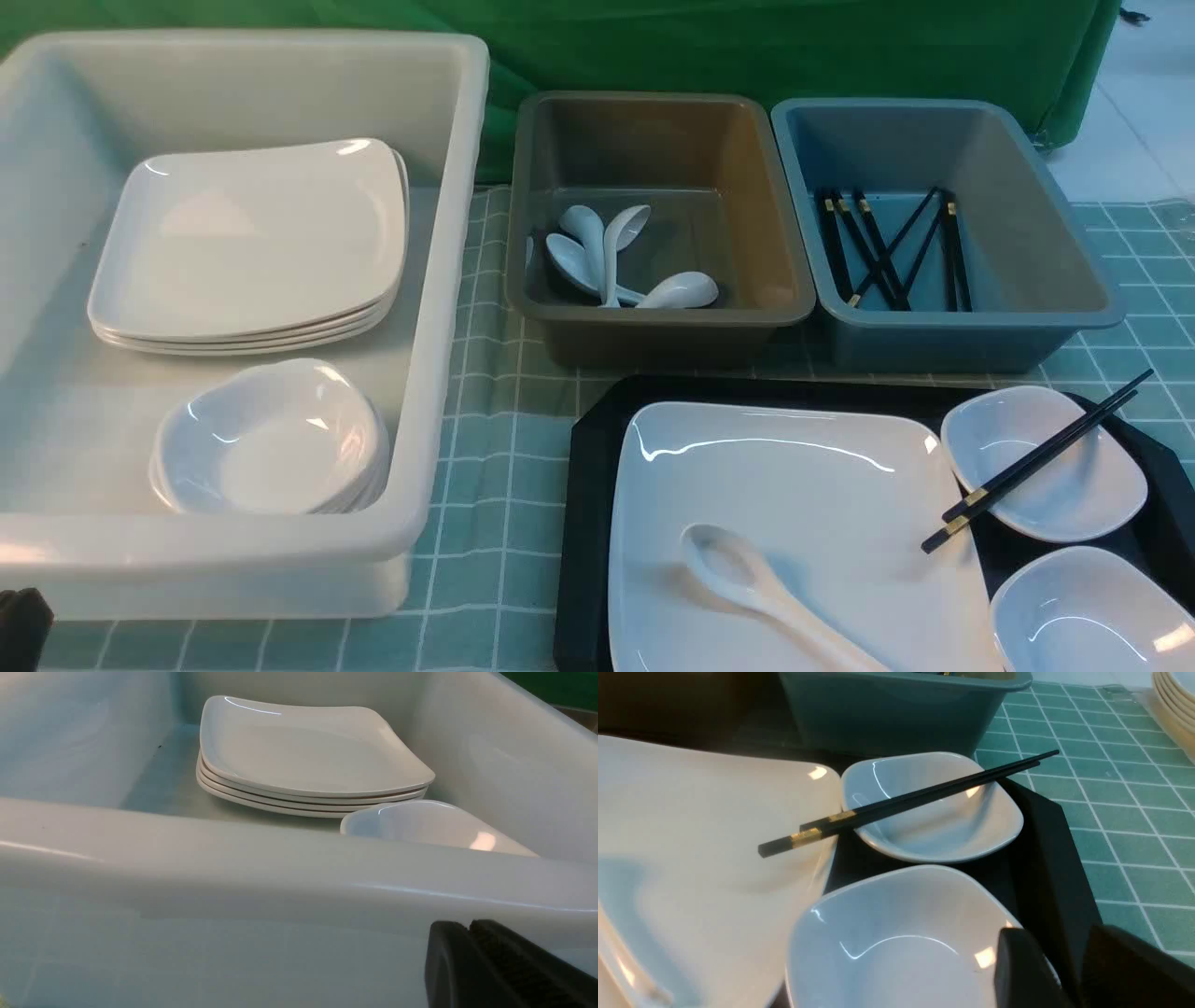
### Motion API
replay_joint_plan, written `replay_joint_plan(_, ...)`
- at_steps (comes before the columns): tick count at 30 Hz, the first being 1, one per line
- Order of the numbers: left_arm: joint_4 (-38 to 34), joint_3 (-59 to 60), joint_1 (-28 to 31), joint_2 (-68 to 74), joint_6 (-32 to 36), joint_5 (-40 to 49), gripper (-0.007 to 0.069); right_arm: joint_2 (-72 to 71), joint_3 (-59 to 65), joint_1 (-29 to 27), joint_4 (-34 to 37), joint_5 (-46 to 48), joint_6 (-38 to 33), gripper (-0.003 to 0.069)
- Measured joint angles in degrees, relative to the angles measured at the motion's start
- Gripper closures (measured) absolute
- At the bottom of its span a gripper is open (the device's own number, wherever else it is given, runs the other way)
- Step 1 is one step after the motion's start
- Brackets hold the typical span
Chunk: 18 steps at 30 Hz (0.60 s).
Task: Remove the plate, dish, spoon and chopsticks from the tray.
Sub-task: Use the right arm to grab a pair of chopsticks from the plate
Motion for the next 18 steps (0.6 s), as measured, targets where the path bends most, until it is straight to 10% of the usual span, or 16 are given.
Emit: replay_joint_plan(18, 11.3, 0.0, 0.0, 0.0, 2.9, 0.0, 0.0607, 0.0, 0.0, 0.0, 0.0, 0.0, 0.0, 0.0418)
